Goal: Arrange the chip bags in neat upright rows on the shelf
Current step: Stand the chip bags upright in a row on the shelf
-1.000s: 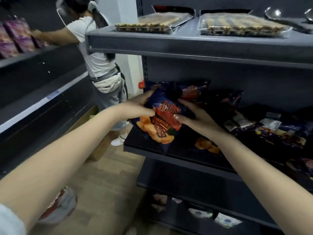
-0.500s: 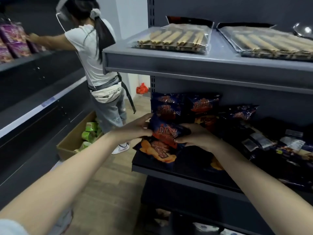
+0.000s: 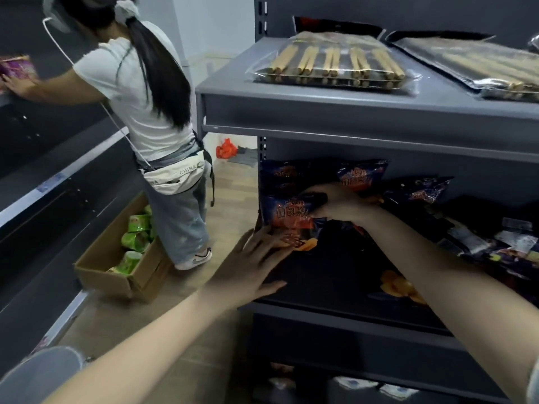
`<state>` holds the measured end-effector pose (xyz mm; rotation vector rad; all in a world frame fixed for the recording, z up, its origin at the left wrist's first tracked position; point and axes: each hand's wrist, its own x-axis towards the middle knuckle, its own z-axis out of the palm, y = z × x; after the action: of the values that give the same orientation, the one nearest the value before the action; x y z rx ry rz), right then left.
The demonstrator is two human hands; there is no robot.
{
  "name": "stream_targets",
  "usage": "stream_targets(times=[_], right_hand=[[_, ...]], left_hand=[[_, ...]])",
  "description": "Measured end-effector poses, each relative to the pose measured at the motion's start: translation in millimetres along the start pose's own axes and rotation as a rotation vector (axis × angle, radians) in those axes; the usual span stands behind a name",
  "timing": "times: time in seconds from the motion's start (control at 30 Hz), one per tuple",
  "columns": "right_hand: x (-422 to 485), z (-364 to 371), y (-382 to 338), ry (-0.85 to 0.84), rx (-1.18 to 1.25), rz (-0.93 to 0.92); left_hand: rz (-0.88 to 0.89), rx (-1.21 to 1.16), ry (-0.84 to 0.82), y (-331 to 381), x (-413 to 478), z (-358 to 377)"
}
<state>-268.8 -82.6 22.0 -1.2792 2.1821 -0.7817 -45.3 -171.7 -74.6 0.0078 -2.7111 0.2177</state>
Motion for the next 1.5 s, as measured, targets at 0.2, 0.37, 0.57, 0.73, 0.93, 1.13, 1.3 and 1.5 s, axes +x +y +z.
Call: stream_targets(times=[0.2, 0.37, 0.57, 0.73, 0.93, 1.13, 1.3, 1.5], right_hand=[[4, 23, 2, 0.187, -0.238, -0.061], [0, 40, 10, 0.313, -0.357, -0.018], [-1, 52, 12, 0.378, -0.306, 0.033], [-19, 47, 14, 0.427, -0.324, -0.062], [-51, 18, 31, 0.500, -0.426, -0.040], [-100, -24, 67, 0.580, -0.445, 0.077], [-151, -58, 104, 0.644, -0.455, 0.221], [-191, -69, 133, 0.531, -0.425, 0.232]], left_hand=[[-0.117, 0.111, -0.273, 5, -10, 19], [-0.126, 0.071, -0.344, 1, -2, 25], [-0.128, 0.027, -0.411, -4, 0, 29], [-0.158, -0.028, -0.357, 1, -1, 18], [-0.102, -0.038, -0.208, 12, 26, -2], [0.001, -0.056, -0.231, 43, 67, 6], [0.112, -0.094, -0.182, 85, 110, 8], [0.150, -0.150, -0.226, 126, 160, 21]])
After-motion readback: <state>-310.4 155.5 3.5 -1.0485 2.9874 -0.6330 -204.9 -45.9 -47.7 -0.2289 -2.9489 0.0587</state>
